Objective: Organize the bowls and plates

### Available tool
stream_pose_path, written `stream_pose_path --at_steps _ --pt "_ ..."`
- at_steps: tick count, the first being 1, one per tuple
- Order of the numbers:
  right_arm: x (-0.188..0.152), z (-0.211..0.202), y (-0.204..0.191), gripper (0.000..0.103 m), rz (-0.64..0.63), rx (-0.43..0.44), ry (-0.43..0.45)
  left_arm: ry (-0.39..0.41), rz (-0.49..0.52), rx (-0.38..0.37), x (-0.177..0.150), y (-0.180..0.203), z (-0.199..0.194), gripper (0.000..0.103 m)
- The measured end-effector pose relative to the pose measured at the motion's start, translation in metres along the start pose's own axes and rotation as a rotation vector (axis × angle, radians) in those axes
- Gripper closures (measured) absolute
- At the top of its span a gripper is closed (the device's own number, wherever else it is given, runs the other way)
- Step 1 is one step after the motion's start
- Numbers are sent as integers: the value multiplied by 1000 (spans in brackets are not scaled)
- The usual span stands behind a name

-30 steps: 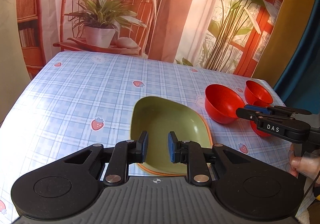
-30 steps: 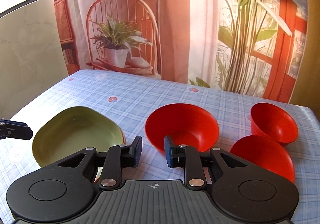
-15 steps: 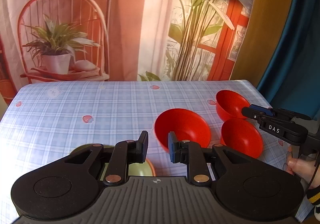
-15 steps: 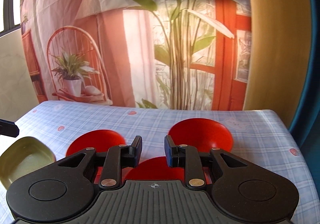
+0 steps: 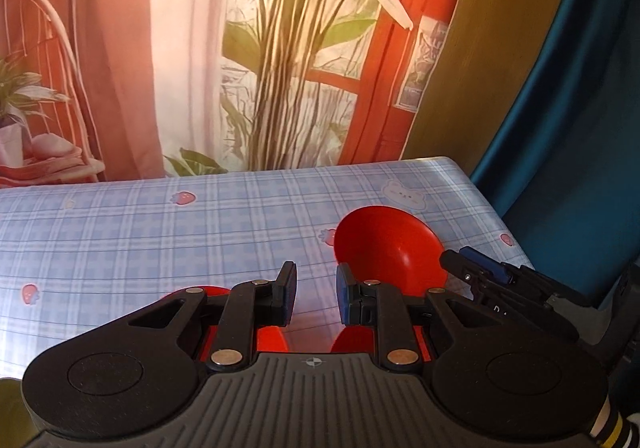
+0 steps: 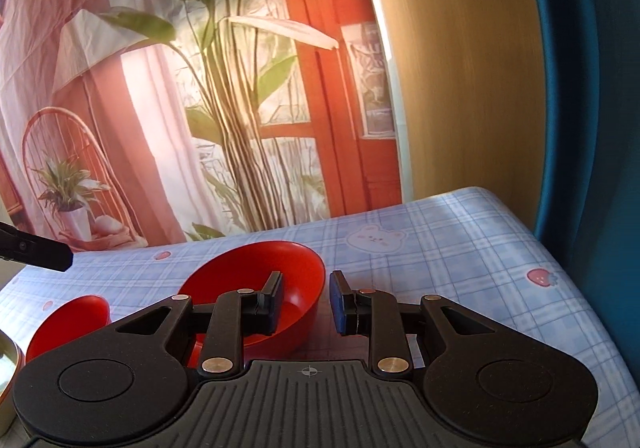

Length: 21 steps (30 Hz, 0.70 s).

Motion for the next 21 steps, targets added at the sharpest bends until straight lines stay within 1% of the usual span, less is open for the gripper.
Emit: stream_pose_path --at_steps 4,9,12,14,16,17,18,21 --pt "-10 11 9 78 49 5 -6 -43 -35 -26 0 9 31 81" --pt "-17 16 9 77 37 3 0 -73 11 -5 4 13 58 81" --pt "-18 17 8 78 37 4 3 -87 -4 -7 4 9 68 81" --pt "-19 18 7 78 35 6 2 -87 -5 -22 4 10 72 81" --pt "-20 18 6 80 35 11 -1 -86 18 -32 3 15 74 84" --pt "-21 18 6 80 36 12 -1 -87 36 -30 3 18 75 90" --pt "-21 18 5 80 36 14 0 -87 54 -26 3 21 76 93" --pt "-21 17 5 83 38 21 2 -79 80 -19 3 25 75 93"
Point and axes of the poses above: each gripper's, at about its wrist camera, not at the fingertips, and z roughly the way its jaws point, y to its right, x to its top, the point moved 10 cm from there along z, roughly the way its jaws point, and after that the axes turned 9 degrees about z, right-handed, at the moved point
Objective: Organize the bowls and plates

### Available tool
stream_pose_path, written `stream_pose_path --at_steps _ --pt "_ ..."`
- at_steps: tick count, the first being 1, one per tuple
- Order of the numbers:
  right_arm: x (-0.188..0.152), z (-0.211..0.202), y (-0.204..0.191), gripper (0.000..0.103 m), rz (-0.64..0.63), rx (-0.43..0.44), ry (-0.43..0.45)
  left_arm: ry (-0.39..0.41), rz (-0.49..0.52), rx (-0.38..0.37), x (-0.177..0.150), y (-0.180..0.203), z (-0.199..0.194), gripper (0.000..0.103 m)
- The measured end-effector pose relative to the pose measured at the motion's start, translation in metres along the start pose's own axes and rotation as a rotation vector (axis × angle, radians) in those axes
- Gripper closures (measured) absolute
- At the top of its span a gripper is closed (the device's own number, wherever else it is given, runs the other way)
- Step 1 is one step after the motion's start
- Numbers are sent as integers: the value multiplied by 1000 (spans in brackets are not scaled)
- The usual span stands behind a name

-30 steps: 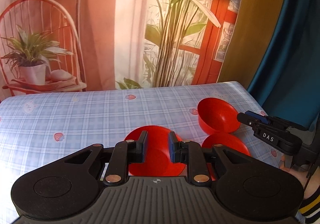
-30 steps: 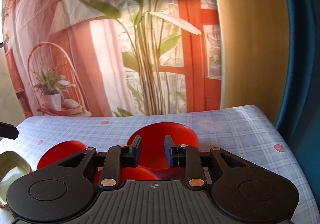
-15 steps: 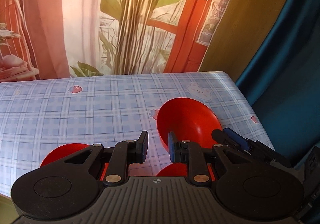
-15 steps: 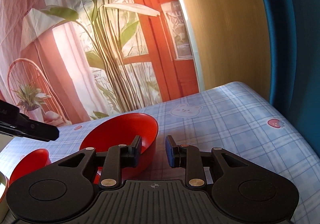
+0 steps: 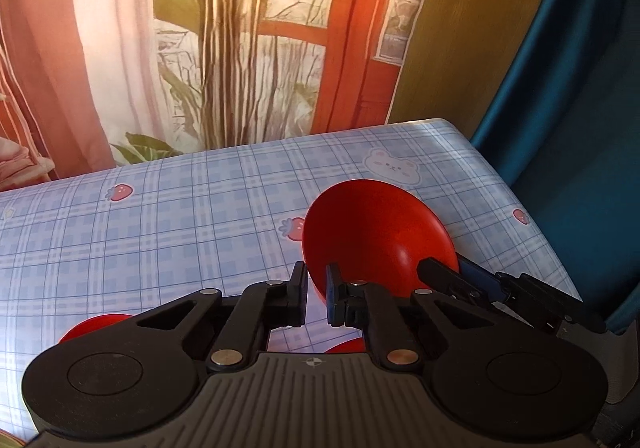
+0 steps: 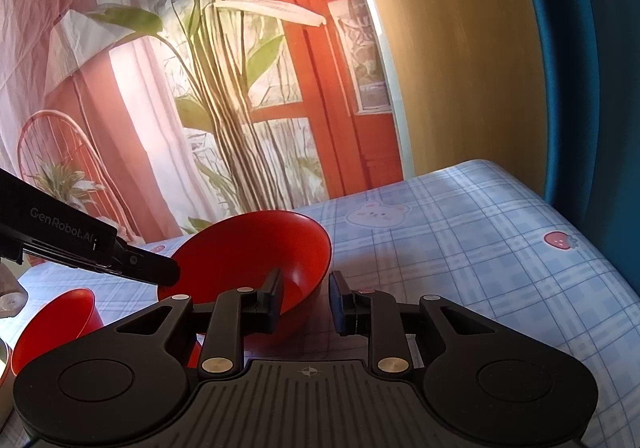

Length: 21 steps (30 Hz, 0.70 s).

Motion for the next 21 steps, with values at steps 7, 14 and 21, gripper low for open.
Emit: stream_pose_path --at_steps 7,14,21 --pt "1 -4 1 84 12 -2 10 2 14 -14 -2 2 -6 93" --pt "10 -18 -8 83 7 8 19 48 25 -25 4 8 -36 93" --pt "21 -36 -44 83 -44 31 14 82 4 -28 -1 -4 -73 93"
Point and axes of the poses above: each gripper's, at about its wrist camera, not at the fingertips, and z roughly the way its jaws point, y to its right, x to its top, the point moved 10 cm from there along z, roughly the way its jaws point, and after that the axes turned 9 degrees about z, right-handed, at the moved point
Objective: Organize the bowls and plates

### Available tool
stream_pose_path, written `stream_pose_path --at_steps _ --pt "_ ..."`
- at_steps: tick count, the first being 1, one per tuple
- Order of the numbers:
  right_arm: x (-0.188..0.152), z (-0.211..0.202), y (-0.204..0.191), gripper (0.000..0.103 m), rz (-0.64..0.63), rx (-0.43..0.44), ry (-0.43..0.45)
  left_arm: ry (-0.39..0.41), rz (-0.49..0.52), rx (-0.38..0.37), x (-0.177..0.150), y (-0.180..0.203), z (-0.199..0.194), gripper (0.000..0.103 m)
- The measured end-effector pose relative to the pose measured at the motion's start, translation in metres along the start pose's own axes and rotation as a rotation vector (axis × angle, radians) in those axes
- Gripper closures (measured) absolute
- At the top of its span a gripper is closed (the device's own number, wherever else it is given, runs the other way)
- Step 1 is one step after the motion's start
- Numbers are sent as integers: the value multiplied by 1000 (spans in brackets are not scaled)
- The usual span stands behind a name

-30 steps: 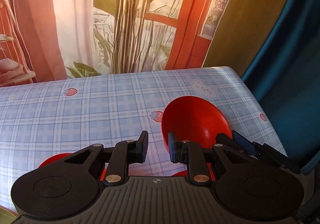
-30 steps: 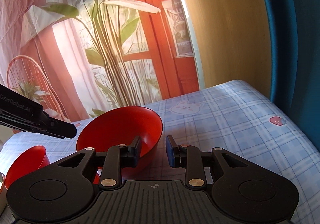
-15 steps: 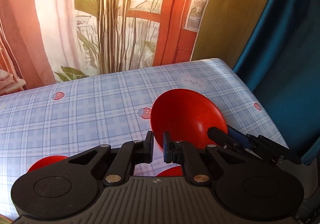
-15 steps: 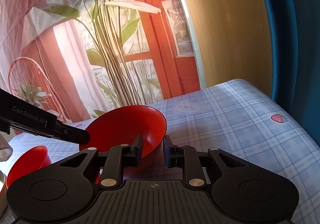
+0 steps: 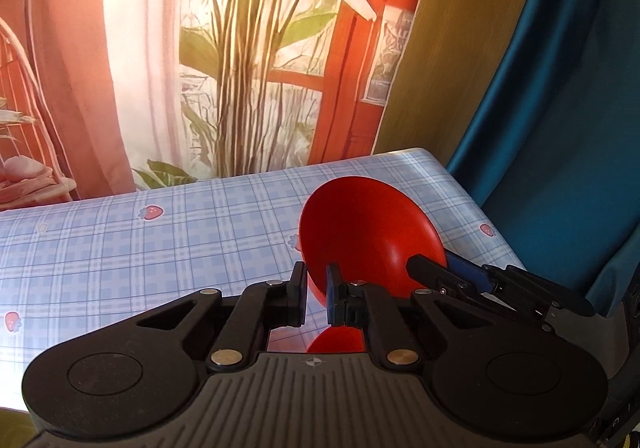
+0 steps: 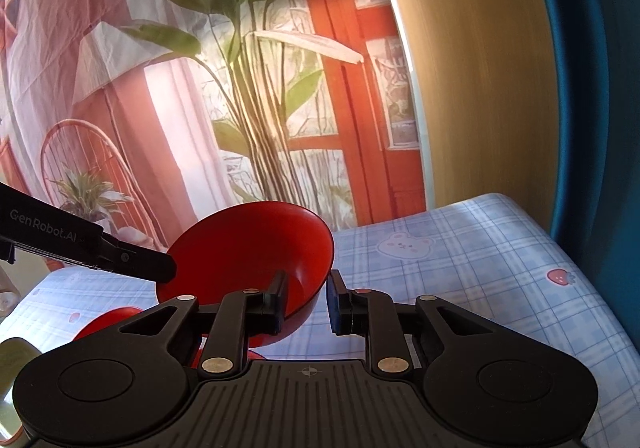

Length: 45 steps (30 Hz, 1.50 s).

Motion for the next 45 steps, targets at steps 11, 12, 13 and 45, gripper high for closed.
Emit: stream_pose_path --at_steps 11,12,13,45 --pt "-11 -7 -77 84 -84 64 -55 10 -46 26 -21 -47 -50 92" --pt "-13 -6 -82 84 -91 69 -61 7 -55 30 -24 -52 -52 92" --pt "-16 -4 -89 84 -99 74 -68 4 -64 33 -26 -57 -54 92" --pt "-74 21 -134 82 -231 94 -200 -89 -145 106 -74 -101 -51 91"
Point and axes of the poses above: each gripper's, at about its wrist camera, not at the fingertips, and z roughly the way its jaws point, y to its right, x to its top, the point moved 10 cm from there along z, roughly the way its jaws point, and after that the axes turned 9 degrees about z, right-handed, at the moved point
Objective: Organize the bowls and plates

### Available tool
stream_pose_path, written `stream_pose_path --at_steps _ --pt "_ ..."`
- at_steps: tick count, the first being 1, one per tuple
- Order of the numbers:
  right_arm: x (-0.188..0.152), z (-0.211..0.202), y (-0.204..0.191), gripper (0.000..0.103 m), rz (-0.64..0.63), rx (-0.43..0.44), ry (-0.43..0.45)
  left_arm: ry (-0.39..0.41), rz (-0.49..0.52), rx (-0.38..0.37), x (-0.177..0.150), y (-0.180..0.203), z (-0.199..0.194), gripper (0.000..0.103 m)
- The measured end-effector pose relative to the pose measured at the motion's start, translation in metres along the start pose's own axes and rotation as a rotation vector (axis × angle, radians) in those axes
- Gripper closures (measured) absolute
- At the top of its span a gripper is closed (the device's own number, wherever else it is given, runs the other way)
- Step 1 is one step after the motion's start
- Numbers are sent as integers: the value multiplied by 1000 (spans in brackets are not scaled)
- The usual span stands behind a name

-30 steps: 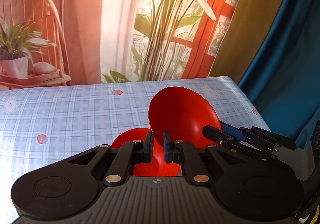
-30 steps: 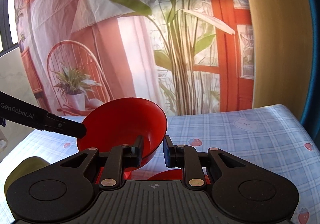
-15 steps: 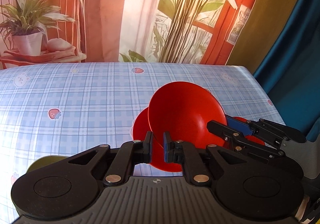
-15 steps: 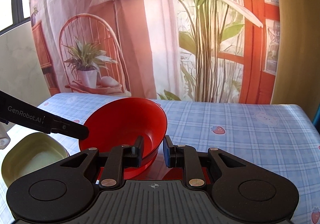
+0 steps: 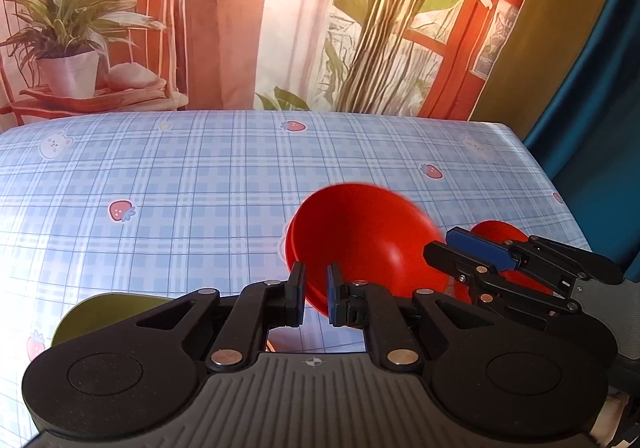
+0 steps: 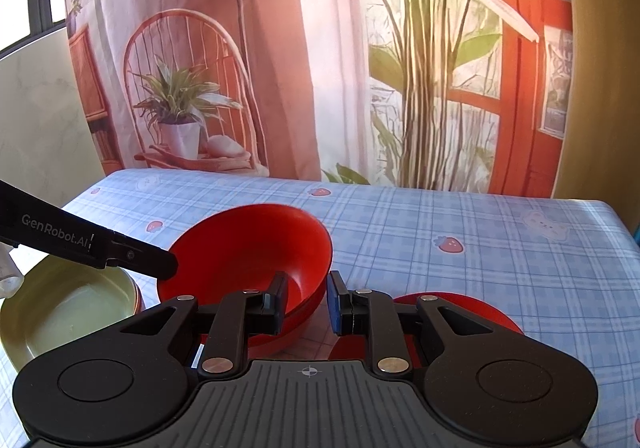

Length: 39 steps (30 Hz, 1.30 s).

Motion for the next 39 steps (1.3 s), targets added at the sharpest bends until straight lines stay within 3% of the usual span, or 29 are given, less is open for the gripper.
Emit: stream_pose_path --at_steps 10,26,39 --pt "0 -24 18 82 -4 -31 41 36 28 -14 10 15 -11 91" --pt "-18 -69 120 81 127 -183 123 25 115 -110 25 89 -1 91" --pt "-51 -69 136 84 197 -149 106 -17 156 -143 14 120 18 91"
Point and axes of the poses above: each gripper's, at about its wrist camera, not at the fingertips, and z roughly the way its jaws point, y to its right, x to its top, the point moved 10 cm from there along z, roughly the way its jaws point, and after that the axes turned 9 degrees about z, right-handed, at the moved point
